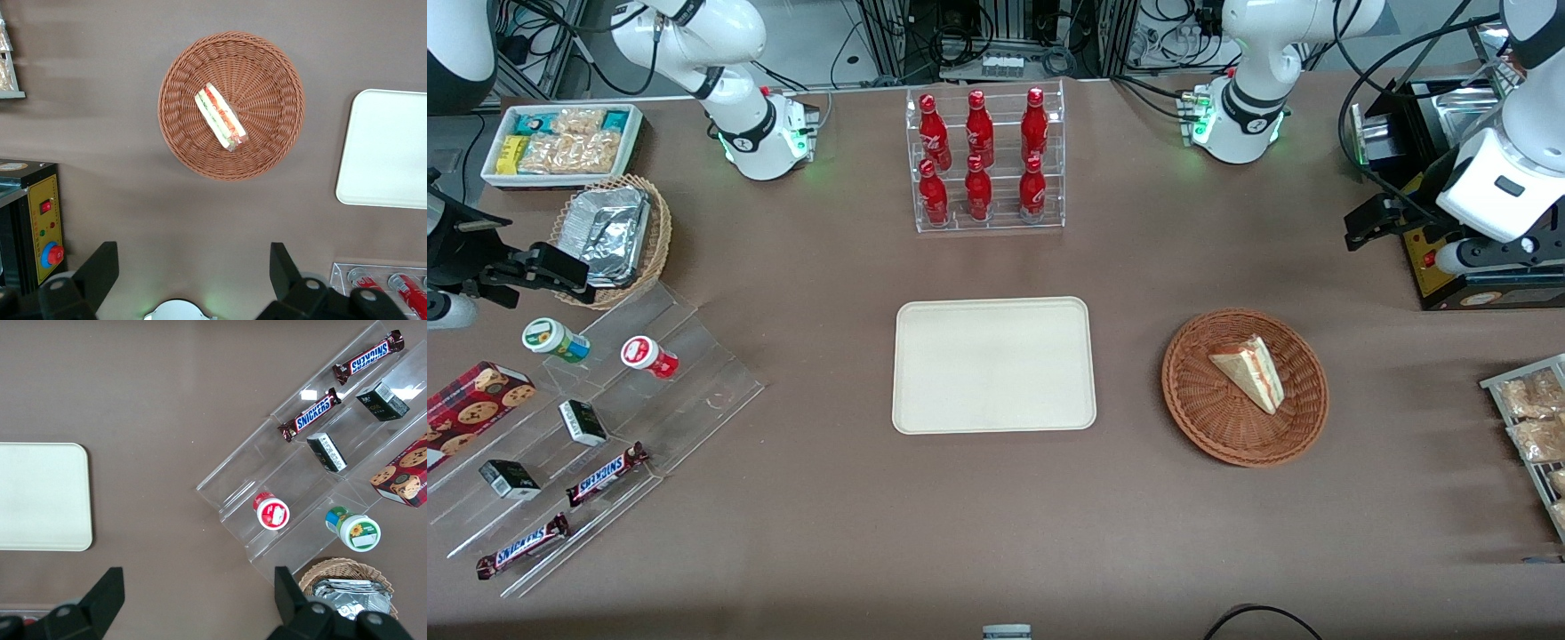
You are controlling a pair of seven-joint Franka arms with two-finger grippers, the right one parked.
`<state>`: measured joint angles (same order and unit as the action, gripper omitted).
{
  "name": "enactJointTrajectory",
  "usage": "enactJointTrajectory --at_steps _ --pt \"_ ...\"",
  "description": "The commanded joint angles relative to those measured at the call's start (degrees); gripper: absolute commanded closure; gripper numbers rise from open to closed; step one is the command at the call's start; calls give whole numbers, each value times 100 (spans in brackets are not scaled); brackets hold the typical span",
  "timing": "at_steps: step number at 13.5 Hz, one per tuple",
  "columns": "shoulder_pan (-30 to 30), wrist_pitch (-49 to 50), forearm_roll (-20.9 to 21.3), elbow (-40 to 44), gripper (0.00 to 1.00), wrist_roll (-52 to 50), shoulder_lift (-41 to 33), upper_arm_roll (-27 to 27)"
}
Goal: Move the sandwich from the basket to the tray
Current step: 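Move the left gripper over the wicker basket above the sandwich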
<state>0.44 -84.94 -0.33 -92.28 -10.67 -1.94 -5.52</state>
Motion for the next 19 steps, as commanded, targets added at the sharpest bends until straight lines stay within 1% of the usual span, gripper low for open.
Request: enactJointTrajectory --at_steps 1,4,6,8,12,13,14,15,16,19 --pt "-70 153 -37 88 0 126 -9 -28" --pt "-79 144 -37 35 0 135 18 -19" --pt "-97 40 -46 -78 0 336 44 33" --pt "-97 -31 -37 -114 0 408 228 112" --pt "-97 -750 -2 -579 0 303 413 130" --pt "-97 -857 -2 -598 0 180 518 147" --pt "-97 -1006 59 -606 0 -291 632 156" --pt "-97 -1242 207 -624 0 -748 729 148" --pt "-79 -1488 235 -633 0 -1109 930 139" --pt "-71 -2077 200 -1079 0 -1253 915 139"
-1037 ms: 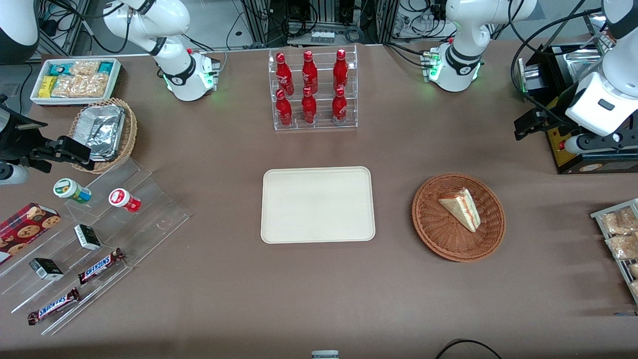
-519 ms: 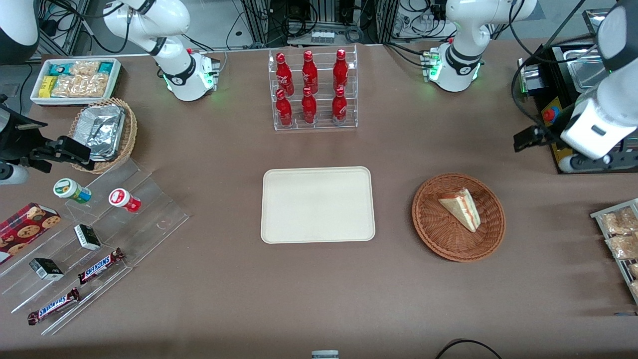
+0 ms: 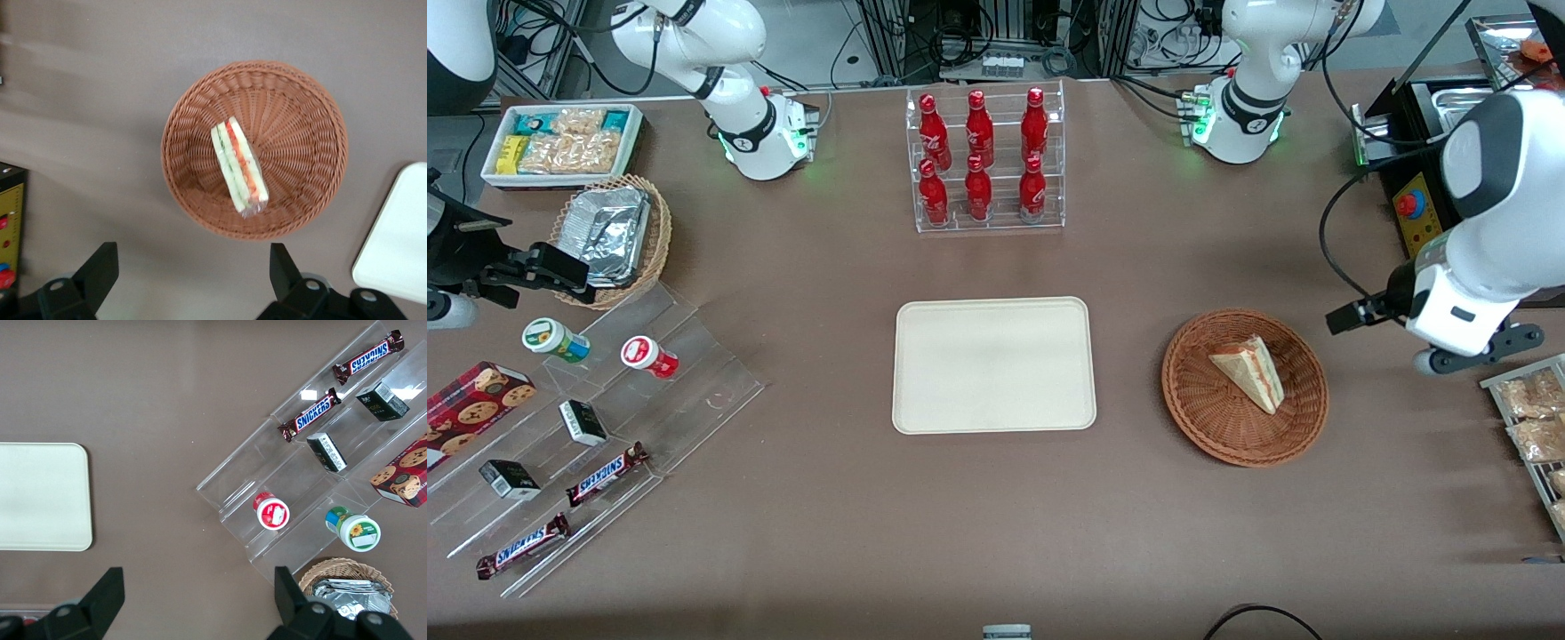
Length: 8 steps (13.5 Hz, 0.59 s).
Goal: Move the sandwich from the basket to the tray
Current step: 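Move the left gripper over the wicker basket above the sandwich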
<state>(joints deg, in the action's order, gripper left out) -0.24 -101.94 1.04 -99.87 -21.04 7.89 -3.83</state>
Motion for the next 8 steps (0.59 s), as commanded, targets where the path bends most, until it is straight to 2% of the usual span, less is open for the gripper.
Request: enactJointTrajectory --at_steps 1,8 --pt "15 -597 72 -505 0 -443 -94 -30" --pt "217 -1274 98 -1313 0 -1155 -165 -83"
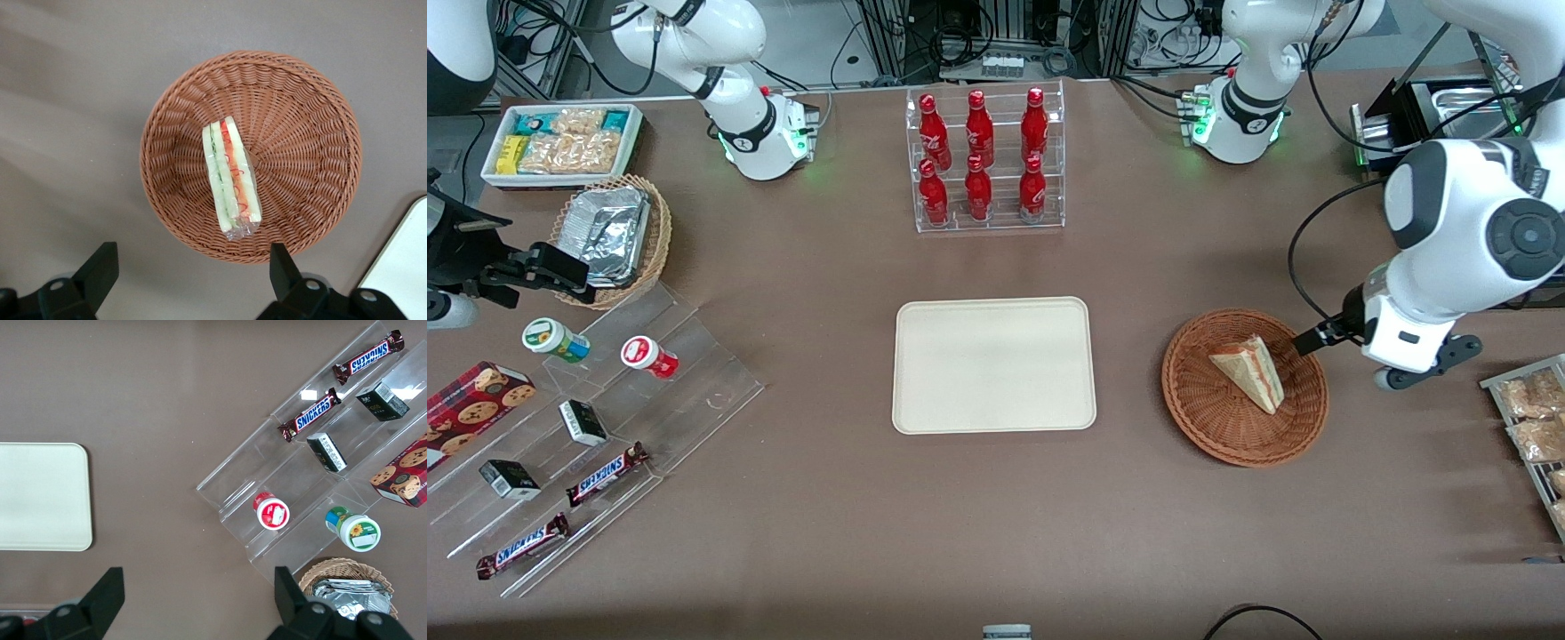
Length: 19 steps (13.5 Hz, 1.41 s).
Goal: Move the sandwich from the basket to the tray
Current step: 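Lower the left gripper and close it on the wrapped sandwich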
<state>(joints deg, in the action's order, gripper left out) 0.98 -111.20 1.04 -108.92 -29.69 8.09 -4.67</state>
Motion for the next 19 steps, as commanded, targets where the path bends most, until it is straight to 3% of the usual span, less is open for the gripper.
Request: enactJointTrajectory --at_steps 1,7,19 --pt "208 -576 98 -594 0 -440 -185 1" --pt "306 -1474 98 -1236 0 -714 -45 1" --pt "306 -2881 98 -1580 2 -1232 799 10"
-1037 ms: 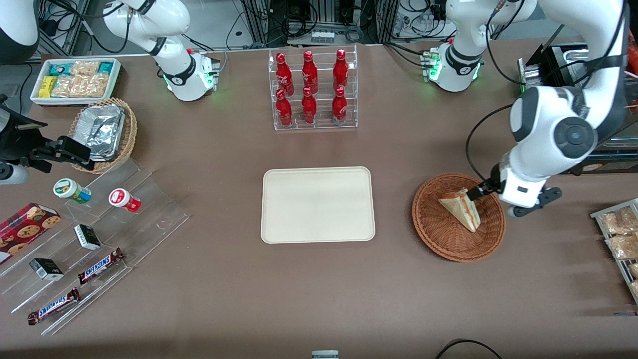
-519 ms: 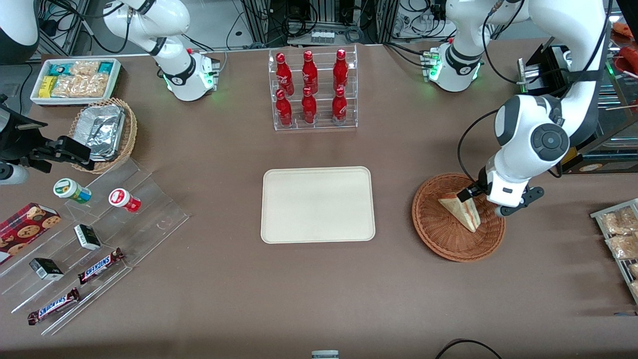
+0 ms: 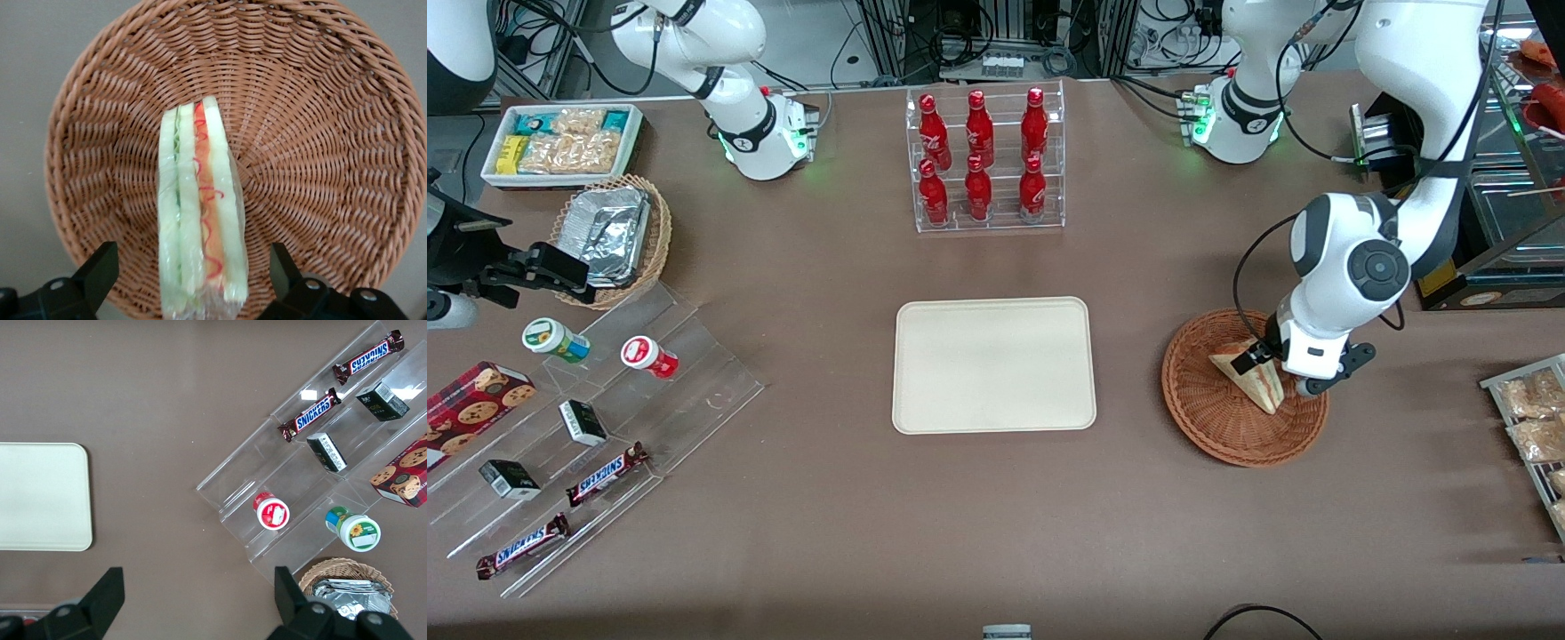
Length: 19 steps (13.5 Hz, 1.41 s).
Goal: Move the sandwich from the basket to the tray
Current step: 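Lower the left gripper and close it on the wrapped sandwich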
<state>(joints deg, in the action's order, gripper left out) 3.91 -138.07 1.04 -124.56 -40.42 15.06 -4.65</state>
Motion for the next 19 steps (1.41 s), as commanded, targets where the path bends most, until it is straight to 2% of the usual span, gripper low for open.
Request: enactJointTrajectory --at_steps 1,2,4,6,7,11,12,15,19 --pt "13 -281 98 -25 7 -177 154 8" --pt "13 -360 98 -42 20 -307 190 8" --pt "74 -370 107 -42 61 -493 199 8" --pt "92 -361 107 -42 96 -511 190 8" --pt "101 -361 107 -42 100 -511 173 8" --pt "101 -186 124 10 100 -441 15 16" --pt "101 32 151 71 100 -371 -55 16" --pt "101 1234 580 571 100 -151 -161 -10" --pt "189 2029 599 1091 100 401 -284 -272"
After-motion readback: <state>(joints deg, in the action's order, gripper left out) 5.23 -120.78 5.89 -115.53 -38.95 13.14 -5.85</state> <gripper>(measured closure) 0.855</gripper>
